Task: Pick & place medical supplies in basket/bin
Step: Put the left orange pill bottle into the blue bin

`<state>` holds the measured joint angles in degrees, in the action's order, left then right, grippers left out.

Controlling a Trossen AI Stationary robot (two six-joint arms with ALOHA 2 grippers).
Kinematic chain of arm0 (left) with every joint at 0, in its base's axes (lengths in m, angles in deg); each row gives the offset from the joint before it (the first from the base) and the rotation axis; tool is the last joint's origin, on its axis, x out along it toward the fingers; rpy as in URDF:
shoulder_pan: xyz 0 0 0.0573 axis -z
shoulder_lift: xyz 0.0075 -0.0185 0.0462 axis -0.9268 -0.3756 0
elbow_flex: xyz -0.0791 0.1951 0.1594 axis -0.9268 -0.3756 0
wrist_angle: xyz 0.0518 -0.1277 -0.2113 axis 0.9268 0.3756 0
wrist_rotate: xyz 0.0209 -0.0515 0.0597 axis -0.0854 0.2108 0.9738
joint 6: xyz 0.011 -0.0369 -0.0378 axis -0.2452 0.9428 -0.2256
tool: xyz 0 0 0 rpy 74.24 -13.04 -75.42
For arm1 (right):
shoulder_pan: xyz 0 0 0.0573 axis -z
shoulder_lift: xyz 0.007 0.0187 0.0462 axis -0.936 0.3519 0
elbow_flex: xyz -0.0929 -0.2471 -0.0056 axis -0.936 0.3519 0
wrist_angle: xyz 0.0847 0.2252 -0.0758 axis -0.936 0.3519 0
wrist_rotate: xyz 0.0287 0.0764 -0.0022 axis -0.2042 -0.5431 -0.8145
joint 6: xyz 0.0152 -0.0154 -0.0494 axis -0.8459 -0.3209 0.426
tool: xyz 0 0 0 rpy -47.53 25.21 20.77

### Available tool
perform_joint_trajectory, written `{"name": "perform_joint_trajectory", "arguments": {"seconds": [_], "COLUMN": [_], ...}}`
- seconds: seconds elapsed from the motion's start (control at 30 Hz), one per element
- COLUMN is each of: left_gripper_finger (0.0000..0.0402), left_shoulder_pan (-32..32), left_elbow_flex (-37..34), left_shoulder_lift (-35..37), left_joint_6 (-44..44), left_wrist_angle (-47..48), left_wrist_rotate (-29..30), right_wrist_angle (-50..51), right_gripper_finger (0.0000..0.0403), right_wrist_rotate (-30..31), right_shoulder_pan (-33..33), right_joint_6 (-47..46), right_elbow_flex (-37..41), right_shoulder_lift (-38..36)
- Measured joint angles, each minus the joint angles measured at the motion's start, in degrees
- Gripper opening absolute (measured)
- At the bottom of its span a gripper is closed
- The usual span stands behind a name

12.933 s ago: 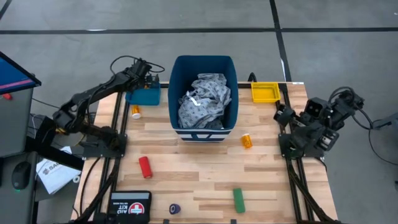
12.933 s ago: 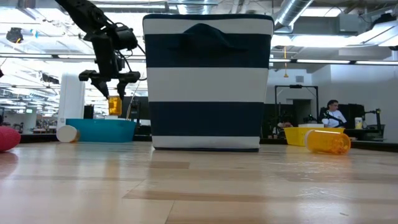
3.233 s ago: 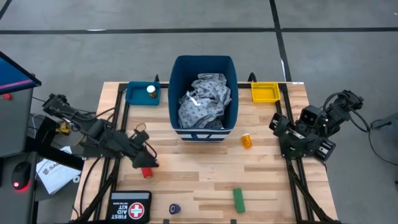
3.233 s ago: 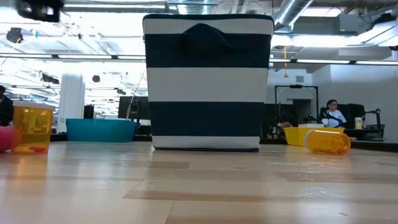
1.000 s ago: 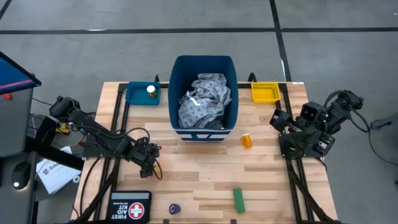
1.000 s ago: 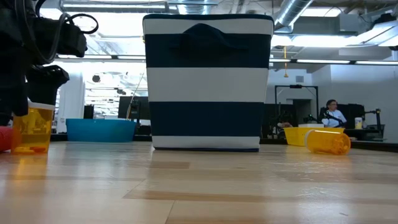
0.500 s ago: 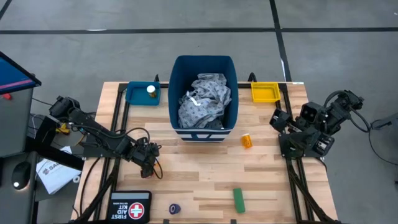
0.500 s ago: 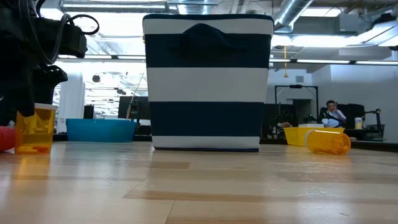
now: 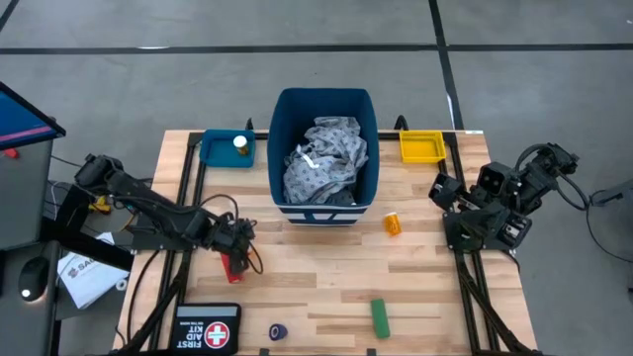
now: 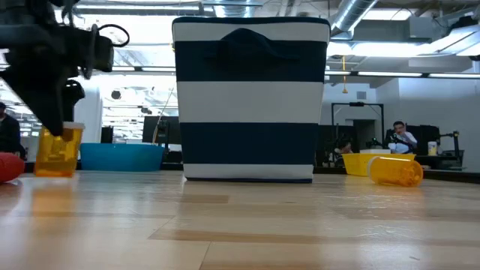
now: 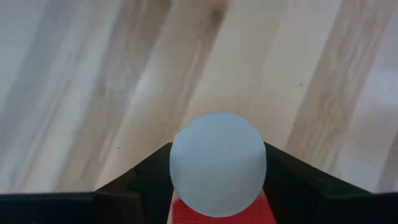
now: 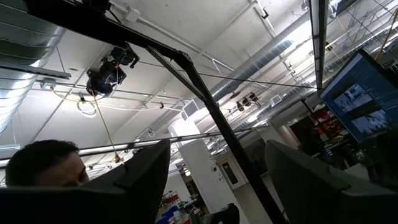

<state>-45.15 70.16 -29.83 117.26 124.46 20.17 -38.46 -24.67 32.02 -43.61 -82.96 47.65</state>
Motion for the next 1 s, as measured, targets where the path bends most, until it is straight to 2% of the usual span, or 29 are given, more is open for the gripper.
{"name": "perform_joint_trajectory", "arguments": {"seconds": [0.1,0.23,0.43,0.57,0.8,1.0], "left_gripper_finger": [0.0189,0.02,0.0192,0.019,0.0192,0.0192], "left_shoulder_pan": [-3.55,-9.41,-20.09,-27.82,-40.65,-53.34], "left_elbow_flex": [0.0,0.0,0.0,1.81,8.65,15.05], "left_shoulder_lift": [4.08,10.97,20.22,23.88,23.3,17.04], "left_joint_6": [1.5,2.54,2.55,1.11,-12.81,-23.56], "left_wrist_angle": [3.05,7.27,13.83,15.09,11.47,8.79], "left_wrist_rotate": [1.47,3.98,6.1,7.81,10.27,11.18], "right_wrist_angle": [-0.04,-0.04,0.08,0.25,1.65,2.86], "right_gripper_finger": [0.026,0.026,0.026,0.026,0.026,0.026], "right_wrist_rotate": [0.0,0.0,0.0,-0.04,-0.49,-0.63], "right_shoulder_pan": [-0.01,-0.01,0.01,1.08,2.74,2.7], "right_joint_6": [0.0,0.0,0.0,-0.02,-0.19,-0.17], "right_elbow_flex": [0.0,0.0,0.01,0.0,0.0,0.0], "right_shoulder_lift": [-0.02,-0.02,-0.46,-1.11,-3.01,-4.25]}}
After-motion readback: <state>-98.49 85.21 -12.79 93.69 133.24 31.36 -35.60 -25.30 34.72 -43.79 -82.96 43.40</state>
